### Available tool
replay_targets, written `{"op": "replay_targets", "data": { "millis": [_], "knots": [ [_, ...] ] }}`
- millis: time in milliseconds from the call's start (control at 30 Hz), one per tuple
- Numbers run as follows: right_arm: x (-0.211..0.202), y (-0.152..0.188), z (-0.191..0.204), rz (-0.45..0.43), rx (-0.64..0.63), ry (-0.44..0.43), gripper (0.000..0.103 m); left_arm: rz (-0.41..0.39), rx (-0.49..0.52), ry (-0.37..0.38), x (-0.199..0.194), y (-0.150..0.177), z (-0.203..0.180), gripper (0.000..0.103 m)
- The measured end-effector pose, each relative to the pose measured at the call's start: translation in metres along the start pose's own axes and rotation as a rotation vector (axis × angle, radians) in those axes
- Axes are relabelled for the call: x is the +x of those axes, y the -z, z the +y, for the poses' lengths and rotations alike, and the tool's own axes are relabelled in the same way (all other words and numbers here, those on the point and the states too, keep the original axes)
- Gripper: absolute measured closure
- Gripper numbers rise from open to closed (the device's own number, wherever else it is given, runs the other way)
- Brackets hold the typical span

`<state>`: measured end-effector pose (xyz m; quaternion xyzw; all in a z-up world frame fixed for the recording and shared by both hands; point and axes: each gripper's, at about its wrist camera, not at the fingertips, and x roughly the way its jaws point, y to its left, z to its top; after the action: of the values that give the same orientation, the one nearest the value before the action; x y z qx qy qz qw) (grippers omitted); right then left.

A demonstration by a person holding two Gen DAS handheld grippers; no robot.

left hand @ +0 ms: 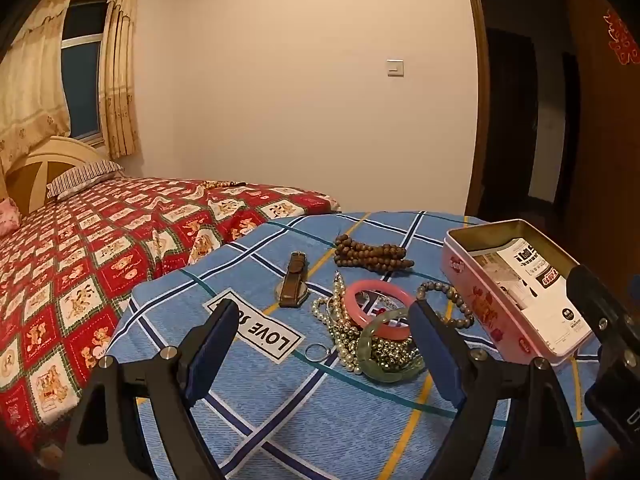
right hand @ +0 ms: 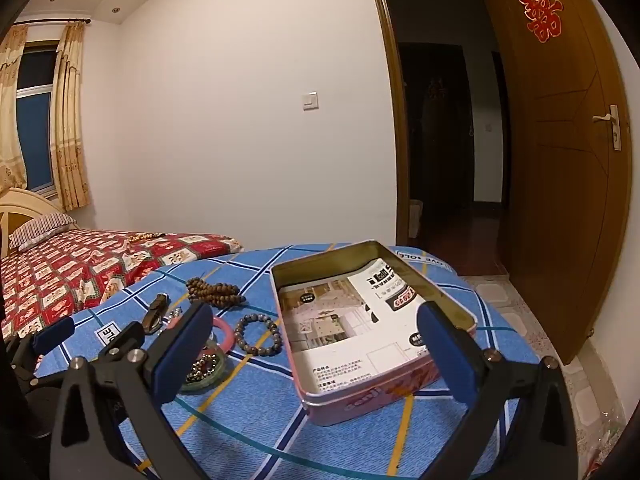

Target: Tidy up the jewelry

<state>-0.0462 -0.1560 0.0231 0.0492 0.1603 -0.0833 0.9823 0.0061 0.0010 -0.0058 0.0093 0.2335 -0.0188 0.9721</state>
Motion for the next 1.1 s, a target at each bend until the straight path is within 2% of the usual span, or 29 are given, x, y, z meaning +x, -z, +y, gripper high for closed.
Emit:
{"op": "replay_targets", "data": {
  "millis": [1100],
  "knots": [
    [0.0008, -0.0006, -0.0032, -0.005, 0.009, 0.007, 0.000, 0.000, 0.000, -0.002, 0.0004, -0.0011, -0.0012, 0.017]
  ]
}}
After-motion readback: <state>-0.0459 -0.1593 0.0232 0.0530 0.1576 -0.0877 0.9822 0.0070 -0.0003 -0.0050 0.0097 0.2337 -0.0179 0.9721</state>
